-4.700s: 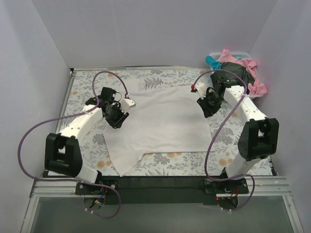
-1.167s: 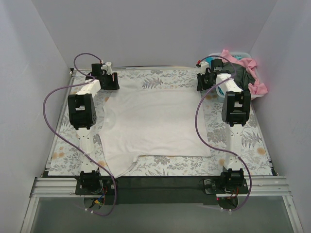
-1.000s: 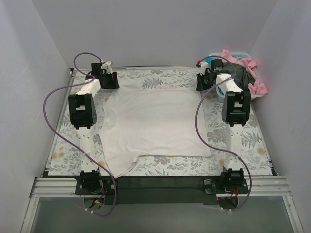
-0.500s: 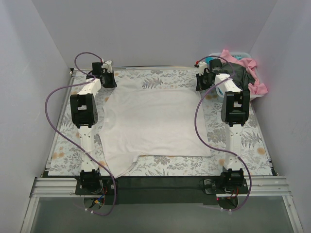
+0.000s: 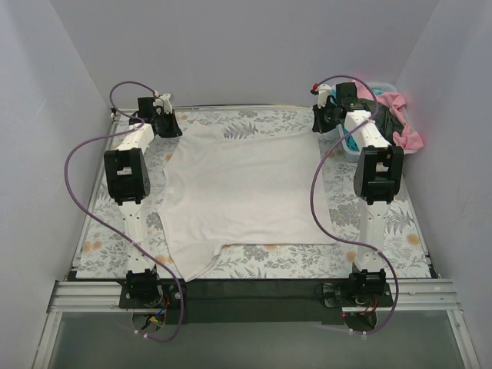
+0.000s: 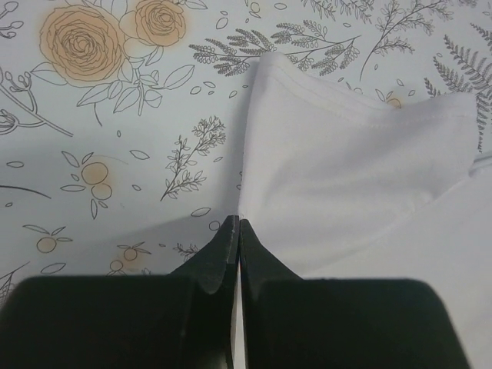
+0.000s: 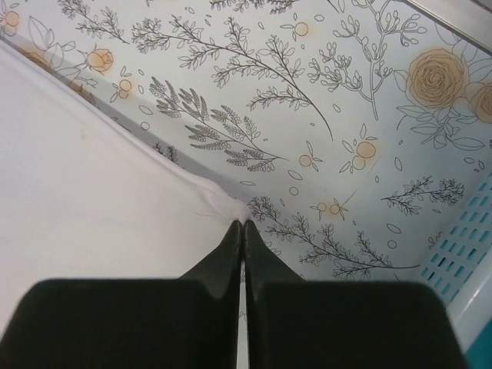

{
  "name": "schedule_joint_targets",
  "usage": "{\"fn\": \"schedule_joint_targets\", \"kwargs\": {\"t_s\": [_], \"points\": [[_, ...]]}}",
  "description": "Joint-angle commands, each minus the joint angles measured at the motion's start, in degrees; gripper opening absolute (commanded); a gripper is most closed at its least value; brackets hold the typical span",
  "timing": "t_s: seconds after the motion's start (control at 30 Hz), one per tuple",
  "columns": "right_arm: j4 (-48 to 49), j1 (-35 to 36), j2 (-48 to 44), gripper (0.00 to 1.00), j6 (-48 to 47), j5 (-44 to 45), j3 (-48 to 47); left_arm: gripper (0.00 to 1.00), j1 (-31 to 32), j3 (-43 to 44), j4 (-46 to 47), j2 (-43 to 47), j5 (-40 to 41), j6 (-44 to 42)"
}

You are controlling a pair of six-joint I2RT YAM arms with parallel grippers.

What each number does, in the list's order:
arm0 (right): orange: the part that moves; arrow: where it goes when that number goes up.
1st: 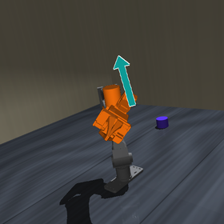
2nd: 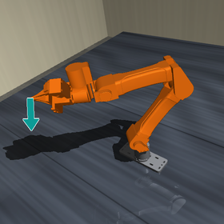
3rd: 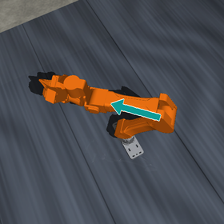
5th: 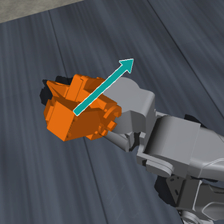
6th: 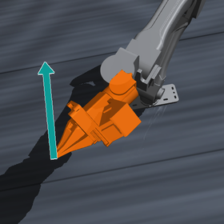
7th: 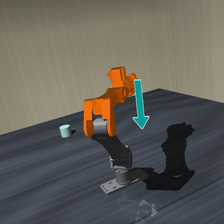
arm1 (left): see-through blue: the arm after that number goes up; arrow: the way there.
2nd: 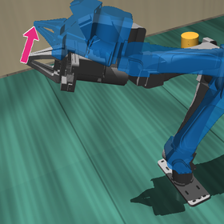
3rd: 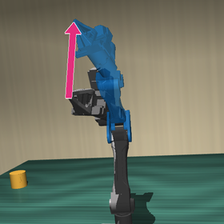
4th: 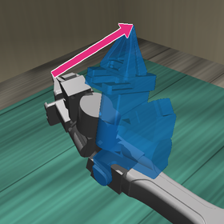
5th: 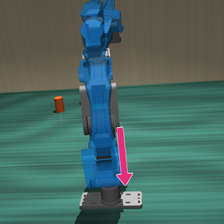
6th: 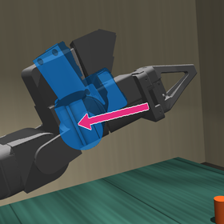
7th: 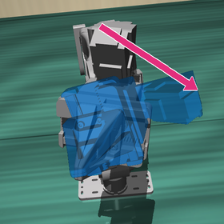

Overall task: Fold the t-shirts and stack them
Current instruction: Flatten the tshirt out, then fold the tshirt

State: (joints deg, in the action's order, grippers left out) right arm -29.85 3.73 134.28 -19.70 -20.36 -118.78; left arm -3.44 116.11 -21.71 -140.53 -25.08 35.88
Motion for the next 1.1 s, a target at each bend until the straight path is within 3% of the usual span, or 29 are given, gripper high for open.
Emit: {"fn": "schedule_joint_targets", "kwargs": {"t_s": [0.0,0.23,0.5,1.07], "points": [[0.7,-0.3,-3.7,0.01,-0.8,-0.9,1.0,0.0,-0.6,-2.0,1.6,7.5,-2.5,-0.7],[0.5,-0.3,-4.1,0.01,-1.4,-1.0,2.0,0.0,-0.9,-2.9,1.4,8.3,-3.7,-0.2],[-0.1,-1.2,-8.5,0.01,-2.9,-1.8,4.8,0.0,-1.6,-8.0,1.8,16.5,-5.8,-2.3],[-1.9,-2.7,-18.5,0.01,-10.3,-4.3,22.4,0.0,-3.1,-37.4,1.8,35.2,-6.1,-11.0]]}}
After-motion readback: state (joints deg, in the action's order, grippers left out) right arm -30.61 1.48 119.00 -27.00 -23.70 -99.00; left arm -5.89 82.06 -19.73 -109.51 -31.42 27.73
